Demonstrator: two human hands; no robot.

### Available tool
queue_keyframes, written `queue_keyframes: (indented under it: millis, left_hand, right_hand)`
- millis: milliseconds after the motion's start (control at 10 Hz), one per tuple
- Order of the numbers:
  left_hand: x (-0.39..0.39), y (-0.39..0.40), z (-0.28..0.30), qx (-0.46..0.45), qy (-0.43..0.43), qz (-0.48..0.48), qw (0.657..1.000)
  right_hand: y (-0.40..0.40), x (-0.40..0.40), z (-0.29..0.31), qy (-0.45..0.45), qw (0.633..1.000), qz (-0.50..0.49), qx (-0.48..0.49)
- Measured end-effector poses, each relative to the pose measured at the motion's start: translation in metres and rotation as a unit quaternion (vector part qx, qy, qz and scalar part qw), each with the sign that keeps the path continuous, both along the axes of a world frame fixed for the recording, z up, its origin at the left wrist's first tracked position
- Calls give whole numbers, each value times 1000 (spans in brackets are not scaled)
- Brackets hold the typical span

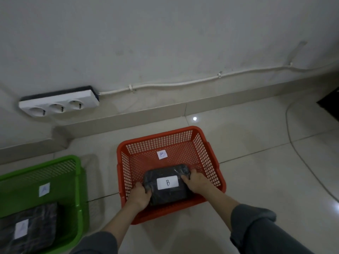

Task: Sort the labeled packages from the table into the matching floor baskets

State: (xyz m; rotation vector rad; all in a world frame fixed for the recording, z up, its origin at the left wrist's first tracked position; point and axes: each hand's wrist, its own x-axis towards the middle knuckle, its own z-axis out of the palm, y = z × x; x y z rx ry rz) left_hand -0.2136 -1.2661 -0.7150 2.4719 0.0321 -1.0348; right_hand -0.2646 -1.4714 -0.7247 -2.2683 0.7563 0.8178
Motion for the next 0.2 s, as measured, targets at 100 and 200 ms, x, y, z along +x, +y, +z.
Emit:
queue_keyframes:
  millis: [100, 200]
  left_hand:
    - [6, 2, 24, -15, -39, -48, 998]
    - [23, 13, 64, -15, -78, -70, 994]
  right_hand:
    - [-3, 5, 20, -12, 999, -15, -31]
    - [-5, 17, 60, -58, 997, -24, -40]
